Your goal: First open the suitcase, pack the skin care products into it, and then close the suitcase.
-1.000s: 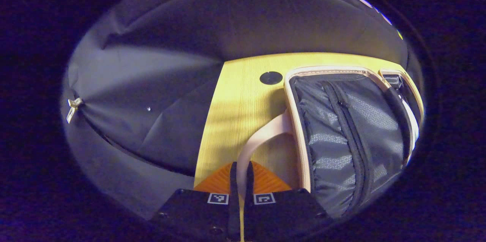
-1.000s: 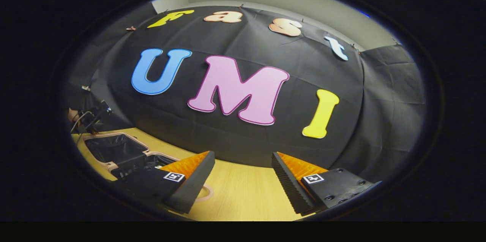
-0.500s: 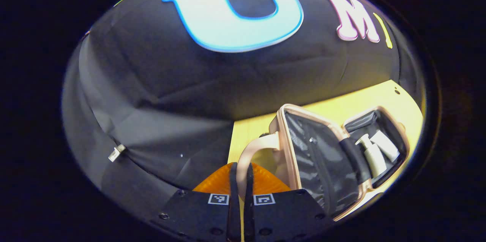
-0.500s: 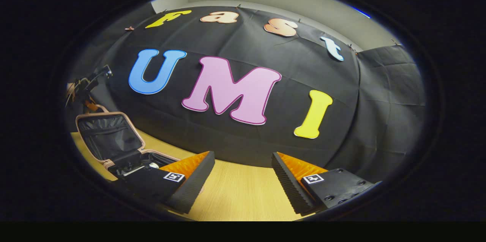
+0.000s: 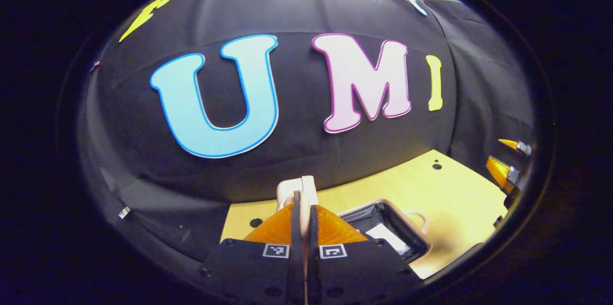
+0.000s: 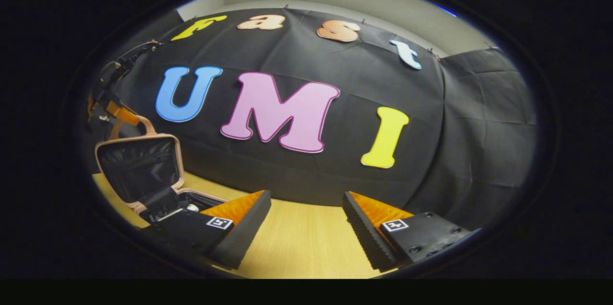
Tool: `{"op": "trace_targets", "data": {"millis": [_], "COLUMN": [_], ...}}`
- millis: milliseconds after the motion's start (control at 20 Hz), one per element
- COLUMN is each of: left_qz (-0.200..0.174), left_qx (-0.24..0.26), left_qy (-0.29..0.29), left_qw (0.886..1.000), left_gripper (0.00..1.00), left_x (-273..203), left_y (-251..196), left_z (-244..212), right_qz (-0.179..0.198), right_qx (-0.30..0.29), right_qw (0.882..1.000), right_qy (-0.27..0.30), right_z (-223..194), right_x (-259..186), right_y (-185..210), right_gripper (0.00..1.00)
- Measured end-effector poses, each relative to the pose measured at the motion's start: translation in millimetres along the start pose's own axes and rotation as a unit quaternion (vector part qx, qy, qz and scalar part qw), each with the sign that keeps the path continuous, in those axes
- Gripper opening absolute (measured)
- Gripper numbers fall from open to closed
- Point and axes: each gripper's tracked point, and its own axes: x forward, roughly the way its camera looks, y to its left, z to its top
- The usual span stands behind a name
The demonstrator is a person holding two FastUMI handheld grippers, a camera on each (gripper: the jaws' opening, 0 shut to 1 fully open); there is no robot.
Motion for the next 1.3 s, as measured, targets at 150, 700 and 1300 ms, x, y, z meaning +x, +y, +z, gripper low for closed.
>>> {"op": "trace_targets", "data": {"millis": [150, 700, 1300], "left_qz": [-0.045, -0.104, -0.088], "left_qx": [-0.059, -0.119, -0.183], "left_qy": [-0.024, 0.029, -0.005], "left_qw": [0.997, 0.987, 0.979], "left_gripper": [0.08, 0.09, 0.51], "left_x": [7, 84, 74], "left_y": [-72, -259, -280], "left_z": [11, -89, -86], "right_qz": [-0.003, 0.044, 0.018], "right_qx": [0.0, 0.055, 0.075], "right_qw": [1.0, 0.997, 0.996], "right_qy": [0.008, 0.036, 0.046], "right_z": [-9, -38, -26], "right_x": [-2, 8, -28], "right_y": [-11, -24, -53], "right_gripper": [0.96, 0.96, 0.96]}}
